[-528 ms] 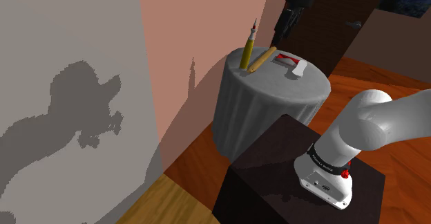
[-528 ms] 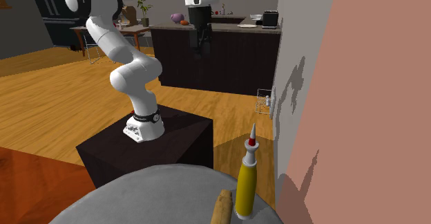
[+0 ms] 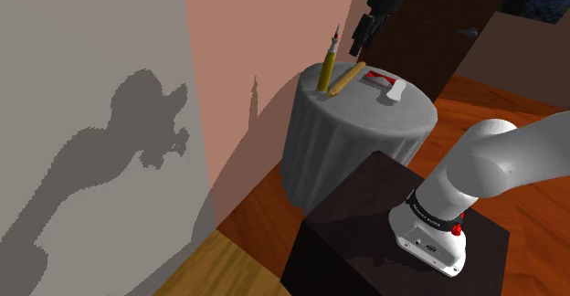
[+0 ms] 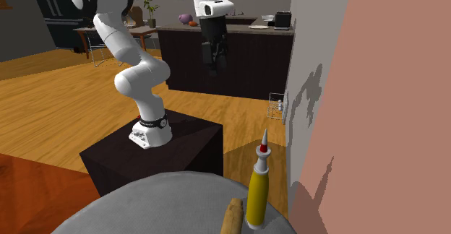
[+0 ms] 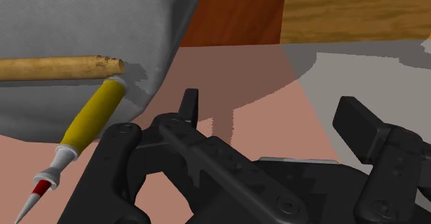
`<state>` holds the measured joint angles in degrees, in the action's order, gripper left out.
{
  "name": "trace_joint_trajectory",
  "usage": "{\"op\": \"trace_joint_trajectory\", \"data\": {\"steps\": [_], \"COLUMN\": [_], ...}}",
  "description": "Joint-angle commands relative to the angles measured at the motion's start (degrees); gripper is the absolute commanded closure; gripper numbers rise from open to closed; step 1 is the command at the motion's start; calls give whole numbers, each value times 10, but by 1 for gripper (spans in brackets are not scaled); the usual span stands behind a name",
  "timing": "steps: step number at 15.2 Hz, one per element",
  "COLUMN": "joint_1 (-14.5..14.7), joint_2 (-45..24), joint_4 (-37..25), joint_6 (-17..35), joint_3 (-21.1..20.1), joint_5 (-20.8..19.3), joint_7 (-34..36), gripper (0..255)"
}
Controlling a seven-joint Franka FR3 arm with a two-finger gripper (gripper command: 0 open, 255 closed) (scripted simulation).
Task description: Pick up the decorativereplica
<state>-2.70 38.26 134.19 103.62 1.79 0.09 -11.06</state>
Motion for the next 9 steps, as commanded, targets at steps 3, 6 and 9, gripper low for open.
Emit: {"op": "trace_joint_trajectory", "data": {"steps": [3, 6, 9], "joint_1": [-11, -17, -21], "joint_2": [-50, -93, -139], "joint_4": [-11, -27, -49], "joint_6": [66, 112, 154], "joint_3": [29, 54, 79], "joint_5": [-5, -3, 5], "joint_7": [-26, -49, -74], "gripper": [0, 0, 0]}}
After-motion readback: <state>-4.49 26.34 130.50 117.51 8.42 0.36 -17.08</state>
